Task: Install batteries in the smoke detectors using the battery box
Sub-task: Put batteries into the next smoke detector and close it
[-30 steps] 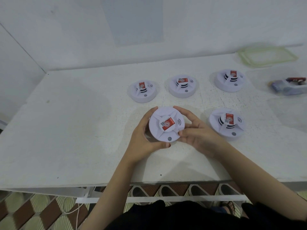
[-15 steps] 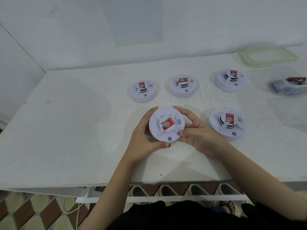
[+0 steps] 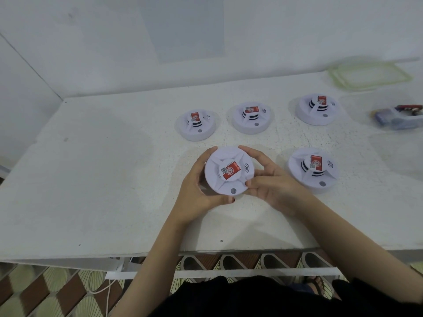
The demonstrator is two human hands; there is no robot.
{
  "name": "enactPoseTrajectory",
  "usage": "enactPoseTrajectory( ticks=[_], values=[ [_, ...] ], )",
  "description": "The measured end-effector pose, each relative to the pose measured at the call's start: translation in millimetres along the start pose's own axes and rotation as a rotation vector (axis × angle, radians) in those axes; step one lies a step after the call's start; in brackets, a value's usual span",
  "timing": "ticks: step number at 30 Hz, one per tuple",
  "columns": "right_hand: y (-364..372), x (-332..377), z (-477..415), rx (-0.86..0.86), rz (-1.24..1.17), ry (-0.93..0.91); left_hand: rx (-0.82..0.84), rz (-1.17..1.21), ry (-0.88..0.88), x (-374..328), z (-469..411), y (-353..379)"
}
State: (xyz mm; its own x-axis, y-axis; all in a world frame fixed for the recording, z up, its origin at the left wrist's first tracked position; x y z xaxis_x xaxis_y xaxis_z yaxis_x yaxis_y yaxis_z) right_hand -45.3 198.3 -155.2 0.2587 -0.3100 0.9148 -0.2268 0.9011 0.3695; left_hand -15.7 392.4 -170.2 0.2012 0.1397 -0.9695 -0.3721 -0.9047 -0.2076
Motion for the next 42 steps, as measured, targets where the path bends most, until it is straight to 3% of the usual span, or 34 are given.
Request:
enactPoseTrajectory(
  ticks=[25, 34, 38, 42],
  values=[
    [-0.2, 1.0, 0.5, 0.001, 0.056, -0.003, -0.081, -0.043, 0.005, -4.9, 2.7, 1.3],
    [-3.8, 12.3, 8.1, -0.047, 0.568, -0.130, -0.134, -0.211, 0.031, -8.4, 6.5, -0.4],
    [-2.2, 12.1, 9.0, -0.104, 0.997, -0.211, -0.128, -0.298, 0.059, -0.7, 7.5, -4.7],
    [-0.6, 8.9, 9.9, -0.118, 1.079, -0.203, -0.070, -0.466, 0.031, -1.6, 8.2, -6.3]
  ],
)
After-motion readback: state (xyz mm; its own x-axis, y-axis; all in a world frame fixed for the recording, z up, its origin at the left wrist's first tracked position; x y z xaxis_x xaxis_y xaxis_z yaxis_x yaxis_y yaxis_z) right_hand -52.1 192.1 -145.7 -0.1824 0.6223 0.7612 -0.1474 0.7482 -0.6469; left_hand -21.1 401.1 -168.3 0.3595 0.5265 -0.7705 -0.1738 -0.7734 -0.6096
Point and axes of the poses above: each hand's wrist, its own z-axis away from the middle knuckle, its own y-axis out of the palm, x = y × z, the point moved 1 cm from there along -z, towards the middle knuckle, and after that the axes turned 5 degrees about z, right-handed, at the moved point
